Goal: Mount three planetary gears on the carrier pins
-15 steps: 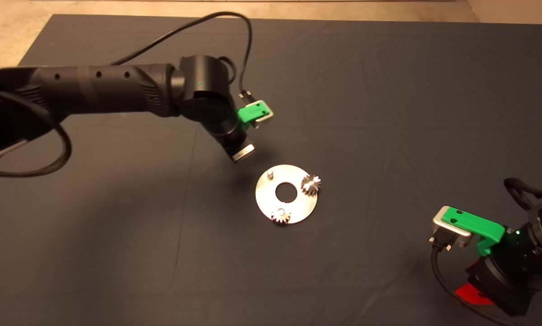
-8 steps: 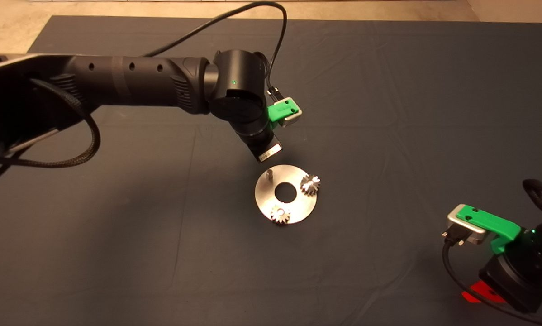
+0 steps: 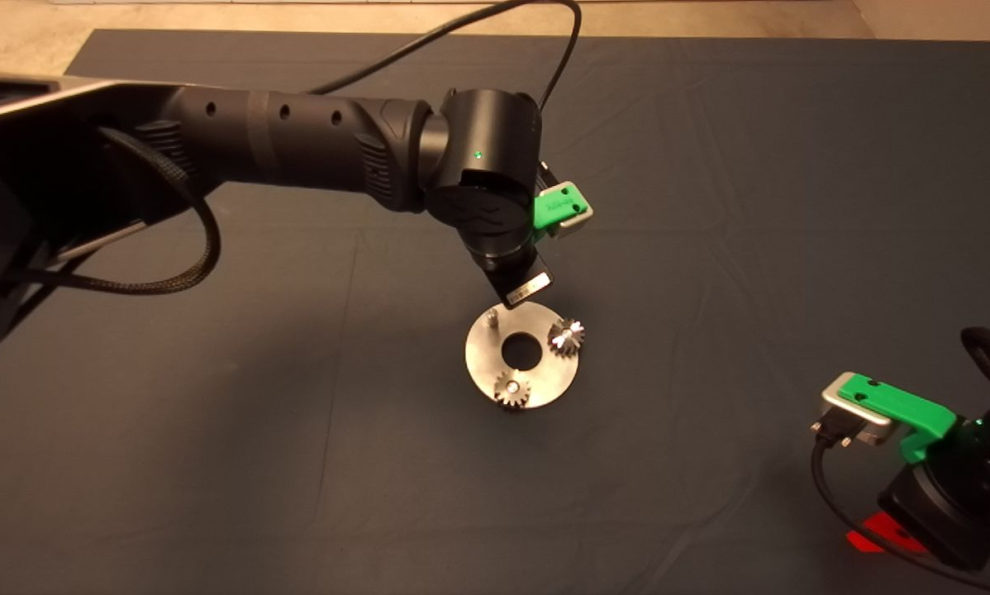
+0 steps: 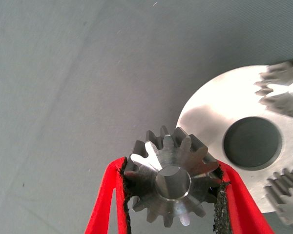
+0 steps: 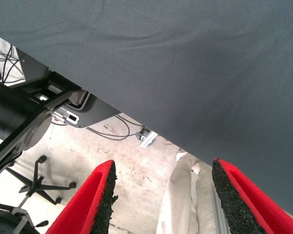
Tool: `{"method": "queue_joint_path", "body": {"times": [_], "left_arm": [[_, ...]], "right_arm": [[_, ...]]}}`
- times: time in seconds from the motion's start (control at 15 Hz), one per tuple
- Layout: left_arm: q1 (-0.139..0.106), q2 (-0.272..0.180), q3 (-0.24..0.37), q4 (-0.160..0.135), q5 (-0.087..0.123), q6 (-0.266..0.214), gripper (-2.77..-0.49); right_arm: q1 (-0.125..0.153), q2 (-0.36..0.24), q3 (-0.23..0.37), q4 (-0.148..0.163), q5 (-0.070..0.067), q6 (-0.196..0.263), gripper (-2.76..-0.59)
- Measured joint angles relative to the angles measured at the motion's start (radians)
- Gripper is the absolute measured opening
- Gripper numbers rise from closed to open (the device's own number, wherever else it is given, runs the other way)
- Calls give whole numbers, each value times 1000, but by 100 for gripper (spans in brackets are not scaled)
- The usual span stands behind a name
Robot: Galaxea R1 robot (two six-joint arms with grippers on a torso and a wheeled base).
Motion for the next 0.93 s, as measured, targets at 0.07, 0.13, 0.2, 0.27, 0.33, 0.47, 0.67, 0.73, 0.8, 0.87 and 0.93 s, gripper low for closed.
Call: {"method": "queue_joint_path", "body": {"times": [0.07,0.13,0.2,0.27,0.33,0.47,0.67,0.73,0.8,0.87,0.93], "left_arm": [[0,-3,9,0,4,-4,-256],[0,-4,26,0,8,-8,-256],[0,-3,43,0,7,-17,-256],[0,-3,59,0,7,-25,-257],[0,-4,72,0,7,-34,-257],[0,-9,95,0,8,-63,-257],[0,-13,141,0,7,-101,-257],[0,-13,143,1,7,-105,-257],[0,-13,144,6,7,-109,-257],[0,-14,146,11,8,-114,-257],[0,-15,152,20,8,-137,-257]], "right_arm": [[0,0,0,0,0,0,-191],[0,0,0,0,0,1,-191],[0,0,0,0,0,1,-191],[0,0,0,0,0,1,-191],[0,0,0,0,0,3,-191],[0,0,0,0,0,3,-191],[0,-1,0,0,0,4,-191],[0,-1,0,0,0,4,-191],[0,-7,0,0,0,4,-191],[0,-13,0,0,0,4,-191],[0,-16,0,0,0,5,-191]]}}
